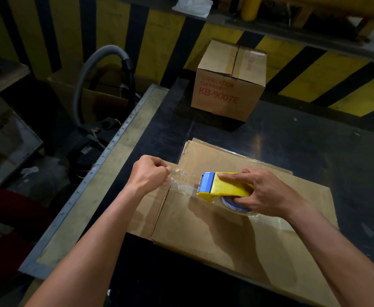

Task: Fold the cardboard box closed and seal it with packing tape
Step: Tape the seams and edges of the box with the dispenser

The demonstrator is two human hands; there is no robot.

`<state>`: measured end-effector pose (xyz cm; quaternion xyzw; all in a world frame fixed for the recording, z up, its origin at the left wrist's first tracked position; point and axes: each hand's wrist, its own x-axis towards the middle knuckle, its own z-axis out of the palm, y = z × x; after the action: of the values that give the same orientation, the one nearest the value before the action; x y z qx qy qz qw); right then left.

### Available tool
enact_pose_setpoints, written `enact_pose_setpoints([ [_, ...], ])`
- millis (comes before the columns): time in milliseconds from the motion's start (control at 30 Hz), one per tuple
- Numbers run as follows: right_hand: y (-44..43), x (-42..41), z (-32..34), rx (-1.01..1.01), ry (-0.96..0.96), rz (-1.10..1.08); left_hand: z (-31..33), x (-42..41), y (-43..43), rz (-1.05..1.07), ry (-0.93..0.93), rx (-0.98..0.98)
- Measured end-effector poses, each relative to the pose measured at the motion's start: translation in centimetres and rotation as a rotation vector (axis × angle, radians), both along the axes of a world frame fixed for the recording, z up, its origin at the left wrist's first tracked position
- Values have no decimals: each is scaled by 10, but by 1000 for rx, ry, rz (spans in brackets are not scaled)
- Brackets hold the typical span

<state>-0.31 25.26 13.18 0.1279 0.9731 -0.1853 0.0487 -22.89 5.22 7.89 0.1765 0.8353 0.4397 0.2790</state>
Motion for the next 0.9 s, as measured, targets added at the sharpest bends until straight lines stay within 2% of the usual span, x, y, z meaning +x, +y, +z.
enact_pose_setpoints([
  [200,-2,-1,0,10,-8,-18,2,-6,3,-41,114,0],
  [467,-3,-2,-2,6,-6,-25,-8,-17,5,-77,-10,-51],
  [900,-3,-5,-1,5,-28,-26,-18,-10,3,-70,-79,14],
])
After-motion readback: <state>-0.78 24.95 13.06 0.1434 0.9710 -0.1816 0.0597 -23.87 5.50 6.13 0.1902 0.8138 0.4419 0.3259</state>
